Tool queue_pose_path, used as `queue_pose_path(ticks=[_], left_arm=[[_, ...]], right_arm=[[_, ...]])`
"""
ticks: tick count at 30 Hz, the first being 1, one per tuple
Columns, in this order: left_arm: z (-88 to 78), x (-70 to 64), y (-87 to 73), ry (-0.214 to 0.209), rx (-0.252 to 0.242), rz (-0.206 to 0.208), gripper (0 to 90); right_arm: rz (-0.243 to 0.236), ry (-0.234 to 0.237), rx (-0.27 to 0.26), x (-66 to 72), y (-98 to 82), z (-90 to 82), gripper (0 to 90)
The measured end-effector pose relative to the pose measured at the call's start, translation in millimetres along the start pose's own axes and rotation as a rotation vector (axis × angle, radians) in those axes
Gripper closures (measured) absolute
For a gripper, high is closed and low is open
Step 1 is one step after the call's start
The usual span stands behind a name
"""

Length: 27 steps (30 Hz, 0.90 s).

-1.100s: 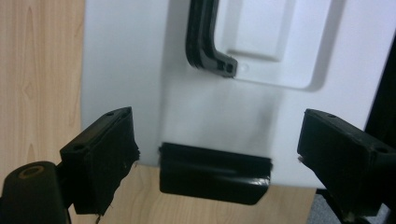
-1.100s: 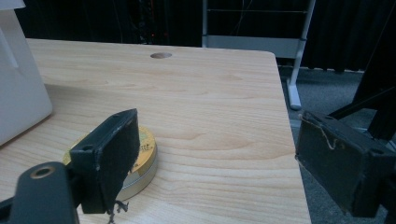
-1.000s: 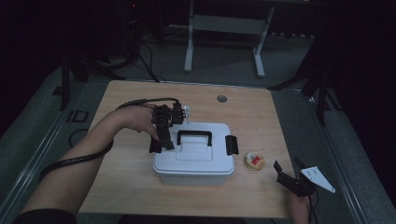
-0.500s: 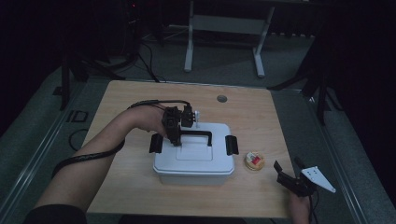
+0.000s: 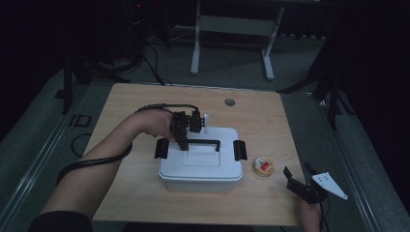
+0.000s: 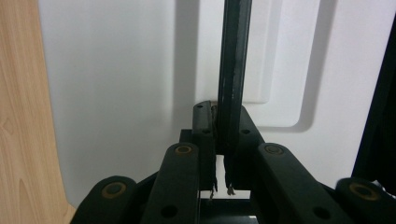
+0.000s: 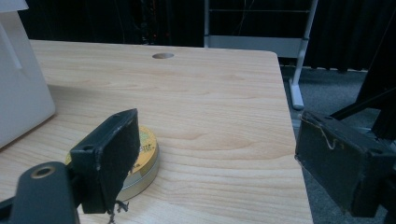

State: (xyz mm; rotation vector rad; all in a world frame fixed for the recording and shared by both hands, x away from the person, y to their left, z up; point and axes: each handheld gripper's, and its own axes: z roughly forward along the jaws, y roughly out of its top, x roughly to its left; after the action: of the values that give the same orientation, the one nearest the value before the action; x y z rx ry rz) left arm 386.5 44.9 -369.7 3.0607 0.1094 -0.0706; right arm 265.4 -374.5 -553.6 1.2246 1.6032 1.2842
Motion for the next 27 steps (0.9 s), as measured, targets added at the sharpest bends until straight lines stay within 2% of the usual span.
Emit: queue_pose_path(ticks=[2,8,15,21,27], left_arm=[[-0.5,-0.3,-0.3,-0.007,0.002,-0.003,83.5],[-7.5,-1.9,-0.6,0.008,-0.014,0.004,83.6],[-27.0,-4.7,-10.0,0.036,-0.049,-0.009,83.5],[-45.1,-8.8,-25.0,0.042,-0.056,-0.027,83.5],[-59.7,-12.6,-49.4,0.058,-0.058,-0.069,83.5]], right_arm=[[0.001,0.000,0.001,-0.2,0.0,0.1,13.5],[0.002,0.002,0.000,-0.2,0.0,-0.1,13.5],[0.002,0.002,0.001,-0.6,0.0,-0.3,13.5],[0.002,0.001,0.000,-0.5,0.0,-0.3,13.6],[0.003,0.000,0.000,-0.3,0.0,-0.2,13.6]])
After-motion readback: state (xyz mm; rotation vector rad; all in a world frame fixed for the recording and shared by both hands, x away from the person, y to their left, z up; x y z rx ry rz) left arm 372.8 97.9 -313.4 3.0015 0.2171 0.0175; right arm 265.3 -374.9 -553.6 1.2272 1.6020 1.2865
